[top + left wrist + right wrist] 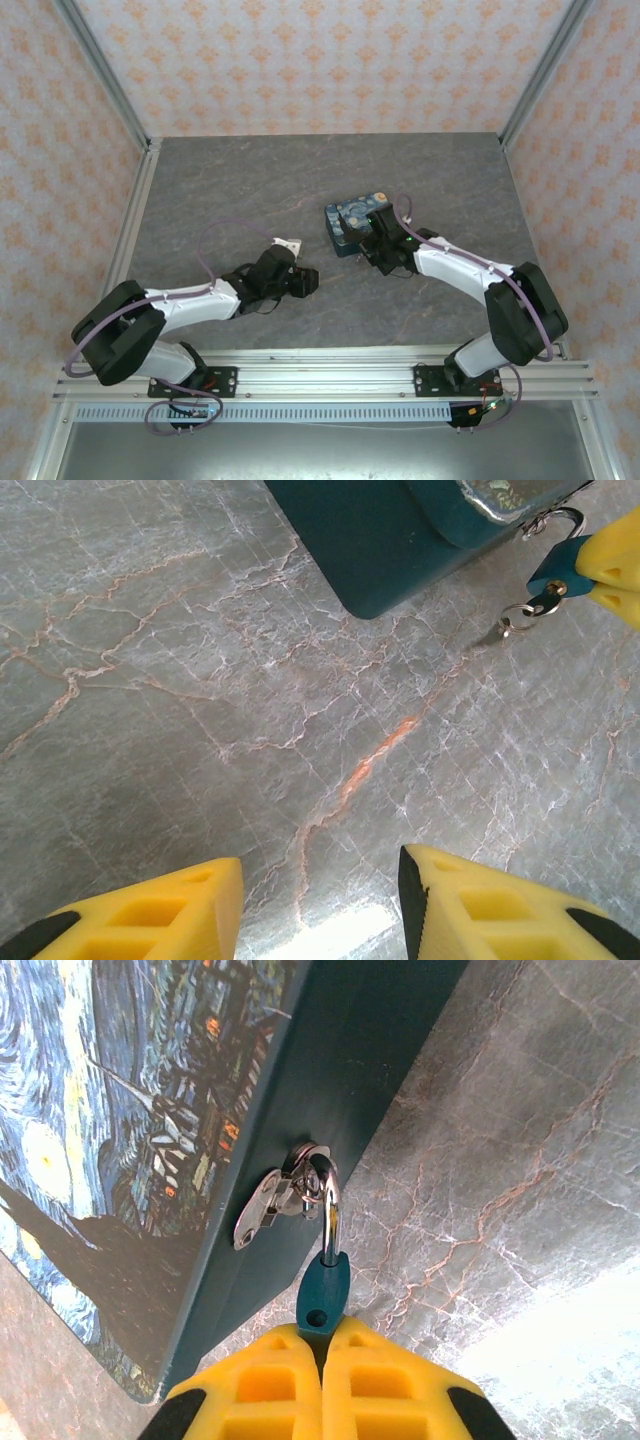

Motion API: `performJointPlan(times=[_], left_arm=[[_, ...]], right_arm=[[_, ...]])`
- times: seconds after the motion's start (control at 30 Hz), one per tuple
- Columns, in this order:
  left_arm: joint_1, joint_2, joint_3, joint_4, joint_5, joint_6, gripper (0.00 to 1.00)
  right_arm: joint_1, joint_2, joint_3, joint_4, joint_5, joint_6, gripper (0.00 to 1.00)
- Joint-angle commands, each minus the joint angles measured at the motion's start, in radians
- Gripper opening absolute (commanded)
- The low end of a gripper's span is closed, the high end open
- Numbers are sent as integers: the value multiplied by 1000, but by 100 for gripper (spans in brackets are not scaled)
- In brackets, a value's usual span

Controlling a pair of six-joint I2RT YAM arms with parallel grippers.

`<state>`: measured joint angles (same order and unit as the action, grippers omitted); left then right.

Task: Unlock the padlock with the key

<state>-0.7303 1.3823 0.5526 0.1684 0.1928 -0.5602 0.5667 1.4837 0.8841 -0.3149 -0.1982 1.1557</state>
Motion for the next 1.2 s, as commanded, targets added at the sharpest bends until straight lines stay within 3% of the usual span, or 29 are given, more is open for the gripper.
performJointPlan(times=[0.0, 0.5, 0.73, 1.17], left_arm=[[6, -29, -10, -37, -39, 6, 45], [11, -48, -11, -96, -79, -18, 46], [16, -10, 71, -133, -85, -52, 47], [16, 21, 117, -144, -70, -44, 47]], right_arm=[[-14, 32, 17, 25, -12, -14, 0], [-42, -9, 42, -17, -4, -110, 0], [-56, -68, -16, 57, 11, -27, 0], [-65, -38, 10, 29, -16, -13, 0]])
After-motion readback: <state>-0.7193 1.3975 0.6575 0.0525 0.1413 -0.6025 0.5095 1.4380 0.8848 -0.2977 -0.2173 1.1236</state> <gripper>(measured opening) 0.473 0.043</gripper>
